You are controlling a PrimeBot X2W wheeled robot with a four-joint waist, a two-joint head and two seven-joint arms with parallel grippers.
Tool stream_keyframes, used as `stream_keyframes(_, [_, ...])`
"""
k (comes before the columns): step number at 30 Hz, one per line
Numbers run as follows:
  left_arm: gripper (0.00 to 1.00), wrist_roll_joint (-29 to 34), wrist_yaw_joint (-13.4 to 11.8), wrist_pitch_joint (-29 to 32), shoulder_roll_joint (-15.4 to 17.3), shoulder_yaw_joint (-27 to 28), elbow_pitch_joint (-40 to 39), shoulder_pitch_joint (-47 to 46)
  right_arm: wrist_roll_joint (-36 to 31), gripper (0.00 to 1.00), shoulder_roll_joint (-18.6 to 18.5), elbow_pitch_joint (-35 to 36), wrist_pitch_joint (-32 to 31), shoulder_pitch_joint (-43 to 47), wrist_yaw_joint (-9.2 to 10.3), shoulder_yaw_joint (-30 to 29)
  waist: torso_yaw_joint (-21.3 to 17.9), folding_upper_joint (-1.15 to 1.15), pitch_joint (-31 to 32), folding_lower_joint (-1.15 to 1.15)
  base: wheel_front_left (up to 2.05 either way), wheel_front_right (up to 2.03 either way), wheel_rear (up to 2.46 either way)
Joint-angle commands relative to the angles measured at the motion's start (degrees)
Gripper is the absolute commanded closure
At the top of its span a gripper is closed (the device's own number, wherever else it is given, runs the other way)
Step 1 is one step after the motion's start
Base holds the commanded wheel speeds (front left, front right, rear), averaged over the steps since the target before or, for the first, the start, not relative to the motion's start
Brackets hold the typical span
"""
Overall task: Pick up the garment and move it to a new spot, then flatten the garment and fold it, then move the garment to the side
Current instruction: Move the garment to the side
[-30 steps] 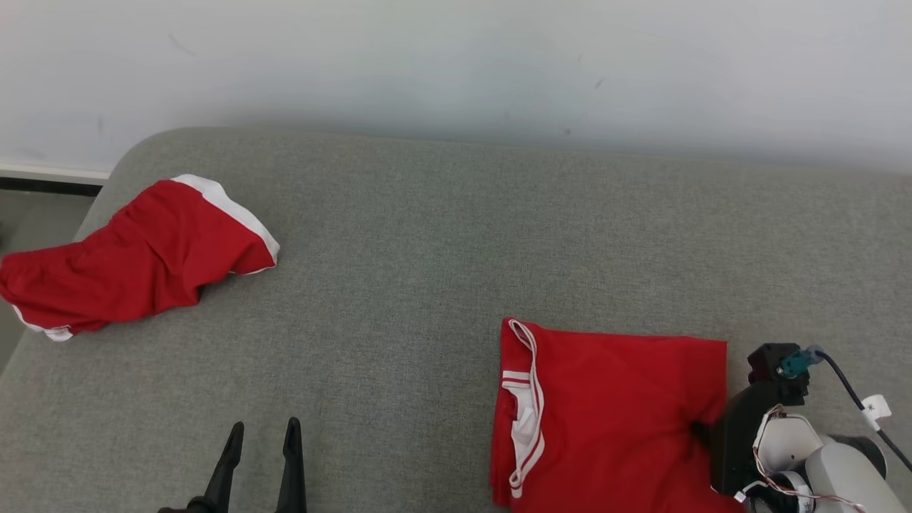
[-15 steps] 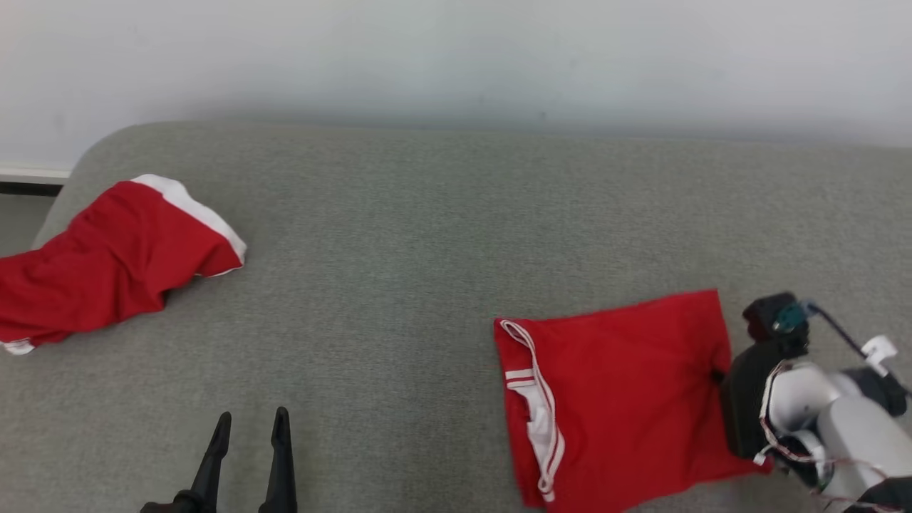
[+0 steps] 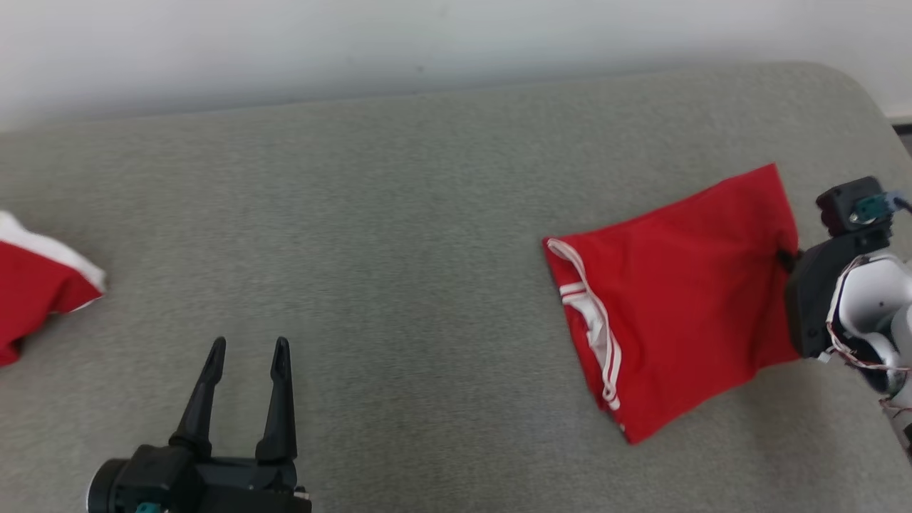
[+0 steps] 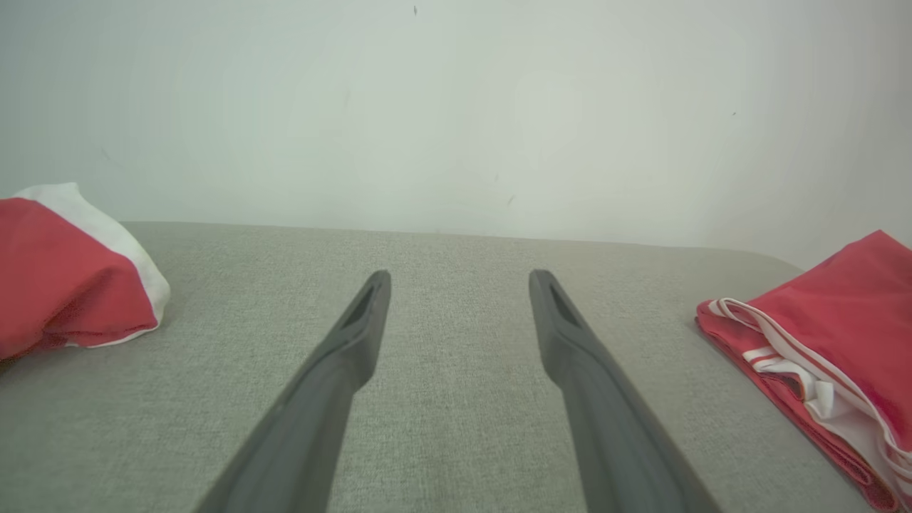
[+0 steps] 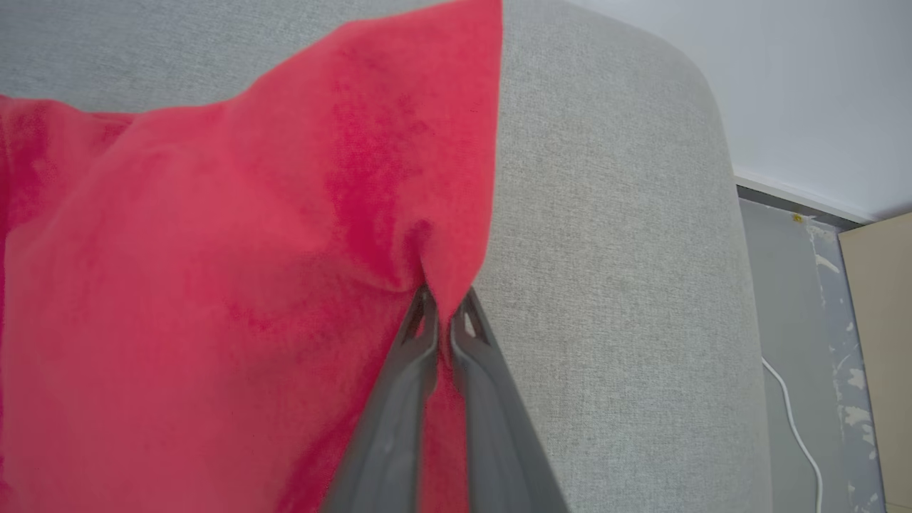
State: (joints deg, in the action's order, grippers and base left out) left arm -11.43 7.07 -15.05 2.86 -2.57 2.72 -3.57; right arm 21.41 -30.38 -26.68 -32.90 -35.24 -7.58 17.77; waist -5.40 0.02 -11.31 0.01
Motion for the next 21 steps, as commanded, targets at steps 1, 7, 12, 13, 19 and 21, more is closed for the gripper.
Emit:
stream_keyframes(1, [0.00,0.8,0.2,-0.2,0.1,0.1,-0.5,-1.2,-0.5,1.00,-0.8,-0.1,1.2,-1.4,0.15,0.1,-6.0,-0.02,-4.8,-0.01,0.00,0.00,0.00])
stream_keyframes(7, [0.00,2.9,0.4,-0.2,0.9,-1.0,-2.7,-3.2,-2.1,1.00,-3.5,-3.8,7.4,-5.3,0.15,-0.3,-10.0,-0.02,-8.5,-0.01,0.00,0.00,0.00])
stream_keyframes(12, [0.00,3.8,0.4,-0.2,2.8,-2.7,-5.1,-4.9,-3.8,1.00,-5.1,-6.9,12.5,-8.8,0.15,-1.3,-11.9,-0.02,-12.0,-0.01,0.00,0.00,0.00])
stream_keyframes(13, [0.00,3.9,0.4,-0.2,3.4,-3.0,-5.6,-5.3,-4.1,1.00,-5.2,-7.4,13.4,-9.5,0.15,-1.3,-12.3,-0.02,-12.8,-0.01,0.00,0.00,0.00])
stream_keyframes(19, [0.00,4.4,0.4,-0.2,5.9,-4.4,-8.7,-7.3,-6.6,1.00,-5.7,-11.0,18.2,-13.1,0.15,-2.3,-14.3,-0.02,-16.5,-0.01,0.00,0.00,0.00])
stream_keyframes(21, [0.00,4.4,0.4,-0.2,6.2,-4.4,-9.0,-7.6,-6.8,1.00,-5.5,-11.6,18.9,-13.4,0.15,-2.6,-14.5,-0.02,-16.9,-0.01,0.00,0.00,0.00])
